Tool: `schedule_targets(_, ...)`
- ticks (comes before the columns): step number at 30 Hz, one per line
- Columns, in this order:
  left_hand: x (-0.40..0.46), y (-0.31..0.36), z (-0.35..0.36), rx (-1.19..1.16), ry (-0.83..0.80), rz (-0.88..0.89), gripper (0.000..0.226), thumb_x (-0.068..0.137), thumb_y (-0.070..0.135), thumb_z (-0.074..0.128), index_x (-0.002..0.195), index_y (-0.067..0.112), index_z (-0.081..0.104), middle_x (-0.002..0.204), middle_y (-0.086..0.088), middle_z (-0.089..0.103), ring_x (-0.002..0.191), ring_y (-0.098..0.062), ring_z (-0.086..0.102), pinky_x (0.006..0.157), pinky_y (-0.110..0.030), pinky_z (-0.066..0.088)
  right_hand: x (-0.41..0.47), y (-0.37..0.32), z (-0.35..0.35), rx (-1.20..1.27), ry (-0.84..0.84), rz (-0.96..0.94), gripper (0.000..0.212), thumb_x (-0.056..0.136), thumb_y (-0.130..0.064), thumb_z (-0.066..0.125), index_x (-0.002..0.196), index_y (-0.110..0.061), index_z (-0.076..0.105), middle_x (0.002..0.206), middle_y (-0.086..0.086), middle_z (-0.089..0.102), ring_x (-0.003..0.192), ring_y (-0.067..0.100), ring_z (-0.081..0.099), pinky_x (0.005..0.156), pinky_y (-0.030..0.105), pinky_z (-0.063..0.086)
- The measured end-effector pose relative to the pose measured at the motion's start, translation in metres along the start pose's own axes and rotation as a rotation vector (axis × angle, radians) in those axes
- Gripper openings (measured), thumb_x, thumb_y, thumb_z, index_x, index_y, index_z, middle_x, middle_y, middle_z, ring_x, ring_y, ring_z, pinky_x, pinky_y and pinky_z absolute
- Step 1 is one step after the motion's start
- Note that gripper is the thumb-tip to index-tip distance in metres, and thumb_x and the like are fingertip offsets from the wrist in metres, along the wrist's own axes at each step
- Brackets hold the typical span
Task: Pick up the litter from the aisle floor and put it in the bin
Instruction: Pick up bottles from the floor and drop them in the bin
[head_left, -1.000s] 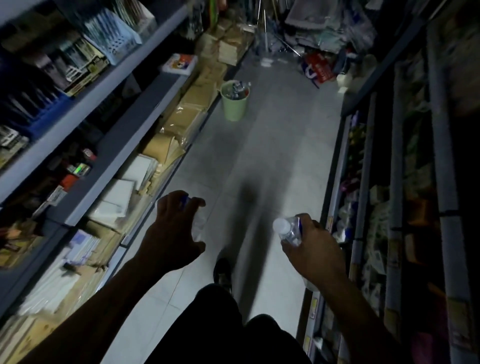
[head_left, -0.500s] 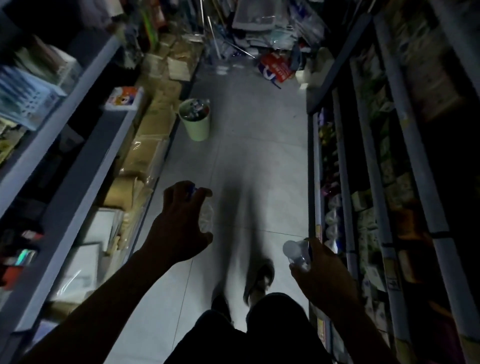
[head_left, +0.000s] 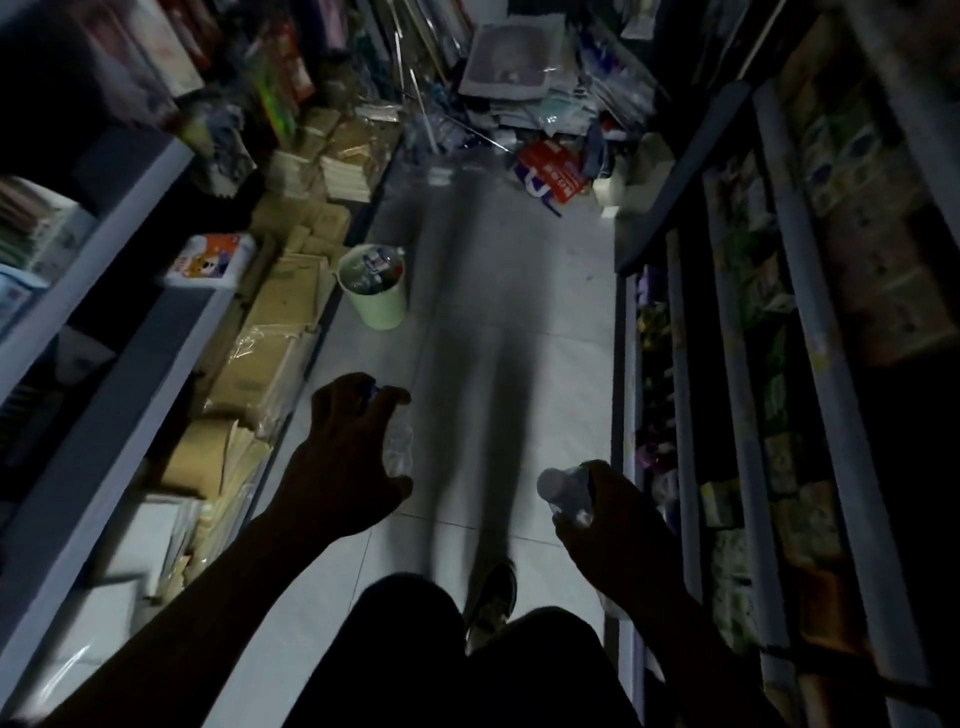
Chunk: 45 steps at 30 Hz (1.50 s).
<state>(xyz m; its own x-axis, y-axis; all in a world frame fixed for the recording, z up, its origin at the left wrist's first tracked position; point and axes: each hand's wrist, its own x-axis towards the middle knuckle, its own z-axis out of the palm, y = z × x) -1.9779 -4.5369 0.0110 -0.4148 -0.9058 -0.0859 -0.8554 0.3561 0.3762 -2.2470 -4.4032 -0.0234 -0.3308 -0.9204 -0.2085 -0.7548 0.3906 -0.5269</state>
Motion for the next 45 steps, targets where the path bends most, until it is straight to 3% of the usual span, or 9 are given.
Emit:
schedule_targets(4, 0.019, -0.010, -0.003, -0.003, -0.007, -0.076, 0.096, 0.055, 0.047, 0.087, 0.138, 0.035, 0.039, 0.145, -0.003, 0.025, 0.137, -0.031, 0.021, 0.078, -0.039, 0.052, 0.068, -0.018, -0.017, -0.035, -0.031, -0.087, 0.035, 0.080, -0.046, 0.074, 0.102, -0.032, 0.049, 0.092, -0.010, 0.060, 0.083, 0.013, 0.060, 0.071, 0.036, 0.053)
schedule_targets(8, 0.045, -0.035, -0.011, -0.019, 0.030, -0.180, 0.096, 0.055, 0.046, 0.088, 0.137, 0.035, 0.040, 0.144, -0.001, 0.026, 0.136, -0.029, 0.022, 0.072, -0.033, 0.048, 0.145, -0.048, -0.023, -0.078, -0.066, -0.191, 0.040, 0.080, -0.043, 0.078, 0.108, -0.026, 0.053, 0.094, -0.008, 0.060, 0.081, 0.011, 0.056, 0.067, 0.025, 0.045)
schedule_targets(11, 0.071, -0.059, -0.019, -0.033, 0.059, -0.230, 0.096, 0.053, 0.045, 0.088, 0.136, 0.034, 0.042, 0.141, -0.001, 0.029, 0.133, -0.029, 0.025, 0.078, -0.036, 0.049, 0.197, -0.074, -0.021, -0.098, -0.098, -0.221, 0.040, 0.080, -0.043, 0.077, 0.107, -0.028, 0.052, 0.091, -0.011, 0.058, 0.080, 0.009, 0.056, 0.062, 0.020, 0.041)
schedule_targets(15, 0.123, -0.087, -0.037, -0.053, 0.064, -0.267, 0.094, 0.055, 0.044, 0.088, 0.137, 0.032, 0.043, 0.142, -0.003, 0.028, 0.137, -0.031, 0.025, 0.085, -0.041, 0.053, 0.258, -0.107, -0.015, -0.076, -0.145, -0.234, 0.041, 0.082, -0.041, 0.077, 0.112, -0.025, 0.054, 0.096, -0.007, 0.063, 0.087, 0.011, 0.061, 0.078, 0.032, 0.053)
schedule_targets(24, 0.263, -0.131, -0.068, -0.035, 0.041, -0.148, 0.096, 0.056, 0.044, 0.088, 0.139, 0.028, 0.044, 0.143, -0.006, 0.029, 0.136, -0.033, 0.026, 0.078, -0.036, 0.050, 0.348, -0.131, -0.020, -0.098, -0.024, -0.136, 0.044, 0.076, -0.040, 0.081, 0.108, -0.029, 0.052, 0.092, -0.007, 0.059, 0.082, 0.014, 0.059, 0.072, 0.034, 0.053)
schedule_targets(30, 0.355, -0.120, -0.073, -0.018, 0.013, -0.080, 0.097, 0.056, 0.041, 0.091, 0.140, 0.025, 0.045, 0.146, -0.008, 0.028, 0.138, -0.033, 0.026, 0.087, -0.043, 0.053, 0.378, -0.115, -0.032, -0.002, -0.001, -0.005, 0.043, 0.077, -0.035, 0.079, 0.101, -0.044, 0.045, 0.093, -0.011, 0.059, 0.087, 0.016, 0.061, 0.074, 0.040, 0.054)
schedule_targets(38, 0.483, -0.076, -0.070, 0.043, -0.039, -0.037, 0.100, 0.066, 0.046, 0.086, 0.149, 0.029, 0.033, 0.154, -0.010, 0.021, 0.142, -0.032, 0.021, 0.099, -0.044, 0.050, 0.469, -0.079, -0.052, 0.015, -0.007, 0.073, 0.039, 0.079, -0.037, 0.077, 0.111, -0.025, 0.056, 0.097, -0.004, 0.060, 0.090, 0.021, 0.061, 0.077, 0.043, 0.054)
schedule_targets(42, 0.539, -0.060, -0.076, 0.037, -0.031, -0.055, 0.097, 0.062, 0.042, 0.089, 0.145, 0.025, 0.041, 0.150, -0.011, 0.027, 0.138, -0.036, 0.025, 0.098, -0.051, 0.048, 0.531, -0.073, -0.075, -0.035, 0.016, 0.048, 0.034, 0.079, -0.043, 0.074, 0.103, -0.031, 0.053, 0.089, -0.011, 0.058, 0.081, 0.016, 0.060, 0.069, 0.034, 0.050)
schedule_targets(45, 0.570, -0.055, -0.077, -0.001, 0.009, -0.088, 0.095, 0.056, 0.037, 0.092, 0.139, 0.021, 0.047, 0.144, -0.011, 0.034, 0.133, -0.036, 0.030, 0.092, -0.051, 0.049, 0.582, -0.074, -0.090, -0.047, -0.055, 0.007, 0.035, 0.079, -0.046, 0.072, 0.104, -0.034, 0.051, 0.092, -0.012, 0.059, 0.085, 0.014, 0.060, 0.073, 0.035, 0.053)
